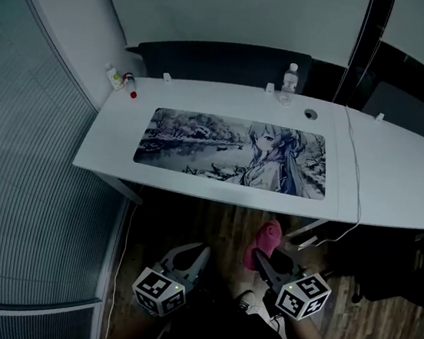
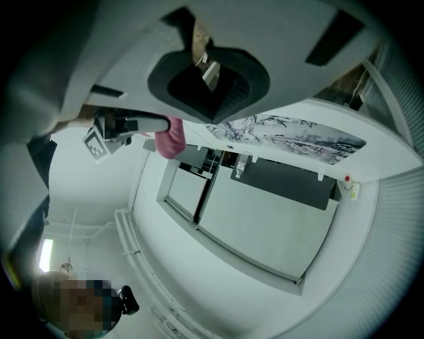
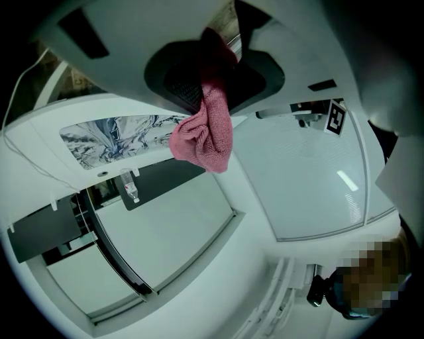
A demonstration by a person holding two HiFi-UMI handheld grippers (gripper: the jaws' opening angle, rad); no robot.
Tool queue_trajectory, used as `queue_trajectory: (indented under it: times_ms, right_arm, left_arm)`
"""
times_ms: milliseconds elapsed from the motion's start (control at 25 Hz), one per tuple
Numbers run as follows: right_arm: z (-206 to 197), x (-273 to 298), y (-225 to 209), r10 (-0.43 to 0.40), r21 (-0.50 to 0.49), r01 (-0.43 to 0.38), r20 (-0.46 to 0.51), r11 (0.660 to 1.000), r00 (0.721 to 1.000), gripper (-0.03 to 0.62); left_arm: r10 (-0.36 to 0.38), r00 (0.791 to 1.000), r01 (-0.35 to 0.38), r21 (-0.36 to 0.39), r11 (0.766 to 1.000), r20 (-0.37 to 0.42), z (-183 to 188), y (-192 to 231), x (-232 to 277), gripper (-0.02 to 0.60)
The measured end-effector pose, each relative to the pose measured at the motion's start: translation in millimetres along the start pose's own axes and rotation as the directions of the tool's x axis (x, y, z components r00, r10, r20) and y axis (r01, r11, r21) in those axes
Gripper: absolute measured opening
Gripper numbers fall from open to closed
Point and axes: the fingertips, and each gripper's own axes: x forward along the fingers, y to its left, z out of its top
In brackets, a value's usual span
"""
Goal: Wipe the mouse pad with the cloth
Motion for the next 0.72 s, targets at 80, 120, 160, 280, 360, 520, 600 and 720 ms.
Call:
queue_trajectory:
  times_ms: [80,120,160,280,360,520,600,720]
  right_arm:
    - [2,12,3,-0.004,0.002,0.004,0.001,1.0,1.0,0.106]
    - [3,18,4,-0.006,0.003,0.006,0.002,1.0,1.0,0.107]
    - [4,24,6,-0.008,0.004,0.008,0.002,1.0,1.0,0.107]
    - [4,42,11,-0.013,0.011,0.013,-0.001,1.0,1.0,0.106]
    - [3,55,15,-0.015,0.016,0.016,-0.004,1.0,1.0,0.107]
    - [6,83,26,-0.014,0.024,0.014,-0.007,1.0,1.0,0.106]
    - [7,98,31,-0.012,0.025,0.012,-0.009,1.0,1.0,0.106]
    - [8,121,38,-0.01,0.024,0.01,-0.015,1.0,1.0,0.106]
  left_arm:
    - [-0.005,1.0,0.005,-0.004,1.0,-0.004,1,12,-1,0.005]
    - [-0.007,1.0,0.007,-0.005,1.0,-0.007,2,17,-1,0.005]
    - [-0.01,1.0,0.01,-0.007,1.0,-0.008,3,22,-2,0.005]
    - [-0.014,1.0,0.014,-0.009,1.0,-0.01,6,39,-5,0.005]
    - [-0.014,1.0,0.014,-0.009,1.0,-0.01,10,51,-8,0.005]
    - [-0.01,1.0,0.01,-0.012,1.0,-0.011,17,78,-17,0.005]
    - [-0.004,1.0,0.004,-0.011,1.0,-0.012,18,93,-21,0.005]
    - [-0.004,1.0,0.004,-0.019,1.0,-0.005,21,113,-27,0.006]
